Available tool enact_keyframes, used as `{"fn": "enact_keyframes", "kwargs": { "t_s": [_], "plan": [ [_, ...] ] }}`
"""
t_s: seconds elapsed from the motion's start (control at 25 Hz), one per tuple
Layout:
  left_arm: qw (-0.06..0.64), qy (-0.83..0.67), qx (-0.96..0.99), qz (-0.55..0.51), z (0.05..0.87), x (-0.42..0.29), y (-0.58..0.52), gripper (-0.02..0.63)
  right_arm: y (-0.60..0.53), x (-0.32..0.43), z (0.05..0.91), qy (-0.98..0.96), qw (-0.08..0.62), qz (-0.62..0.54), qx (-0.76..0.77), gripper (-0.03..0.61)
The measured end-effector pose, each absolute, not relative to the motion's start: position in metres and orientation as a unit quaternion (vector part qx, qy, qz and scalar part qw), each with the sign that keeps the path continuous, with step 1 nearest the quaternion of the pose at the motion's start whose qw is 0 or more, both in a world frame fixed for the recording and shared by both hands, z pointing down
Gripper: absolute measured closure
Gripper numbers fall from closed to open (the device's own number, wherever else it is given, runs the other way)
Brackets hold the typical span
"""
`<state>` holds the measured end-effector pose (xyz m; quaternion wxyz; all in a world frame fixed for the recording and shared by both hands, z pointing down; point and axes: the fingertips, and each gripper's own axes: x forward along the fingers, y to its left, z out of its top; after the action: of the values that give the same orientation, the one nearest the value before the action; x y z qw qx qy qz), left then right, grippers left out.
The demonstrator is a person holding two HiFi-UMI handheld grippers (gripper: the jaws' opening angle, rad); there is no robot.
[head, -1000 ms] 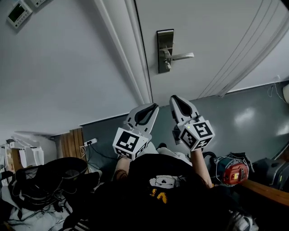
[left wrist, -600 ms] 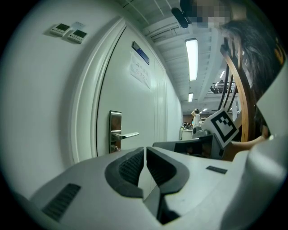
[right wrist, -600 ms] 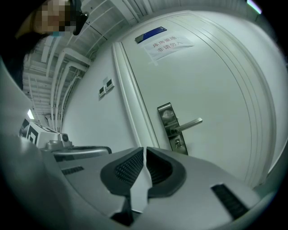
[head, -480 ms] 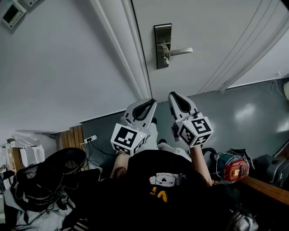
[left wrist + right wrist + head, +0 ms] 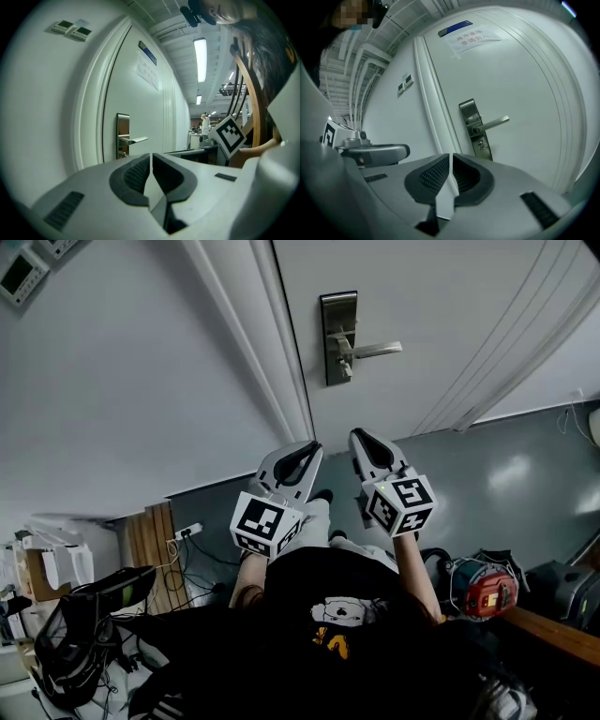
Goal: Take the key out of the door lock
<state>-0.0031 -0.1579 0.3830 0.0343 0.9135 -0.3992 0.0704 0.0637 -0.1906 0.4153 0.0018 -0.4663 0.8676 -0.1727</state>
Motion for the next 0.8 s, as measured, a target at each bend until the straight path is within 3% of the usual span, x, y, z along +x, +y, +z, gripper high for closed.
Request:
{"fn": "enact_keyframes", "kwargs": {
  "t_s": [0.32,0.44,0.8],
  "plan": [
    [0.033,-0.384,0.920,0.076,0.387,0.004,-0.169,0.591,-0.214,0.067,0.432,0.861,-0.008,-0.186,-0.473,0.569],
    [0.030,-0.379,0.922,0.077,0.387,0.005,-0.175,0.591,-0.228,0.066,0.439,0.861,-0.005,-0.198,-0.468,0.509],
    [0.024,-0.366,0.927,0.082,0.387,0.005,-0.190,0.591,-0.282,0.068,0.451,0.846,0.032,-0.249,-0.470,0.483]
  ]
}}
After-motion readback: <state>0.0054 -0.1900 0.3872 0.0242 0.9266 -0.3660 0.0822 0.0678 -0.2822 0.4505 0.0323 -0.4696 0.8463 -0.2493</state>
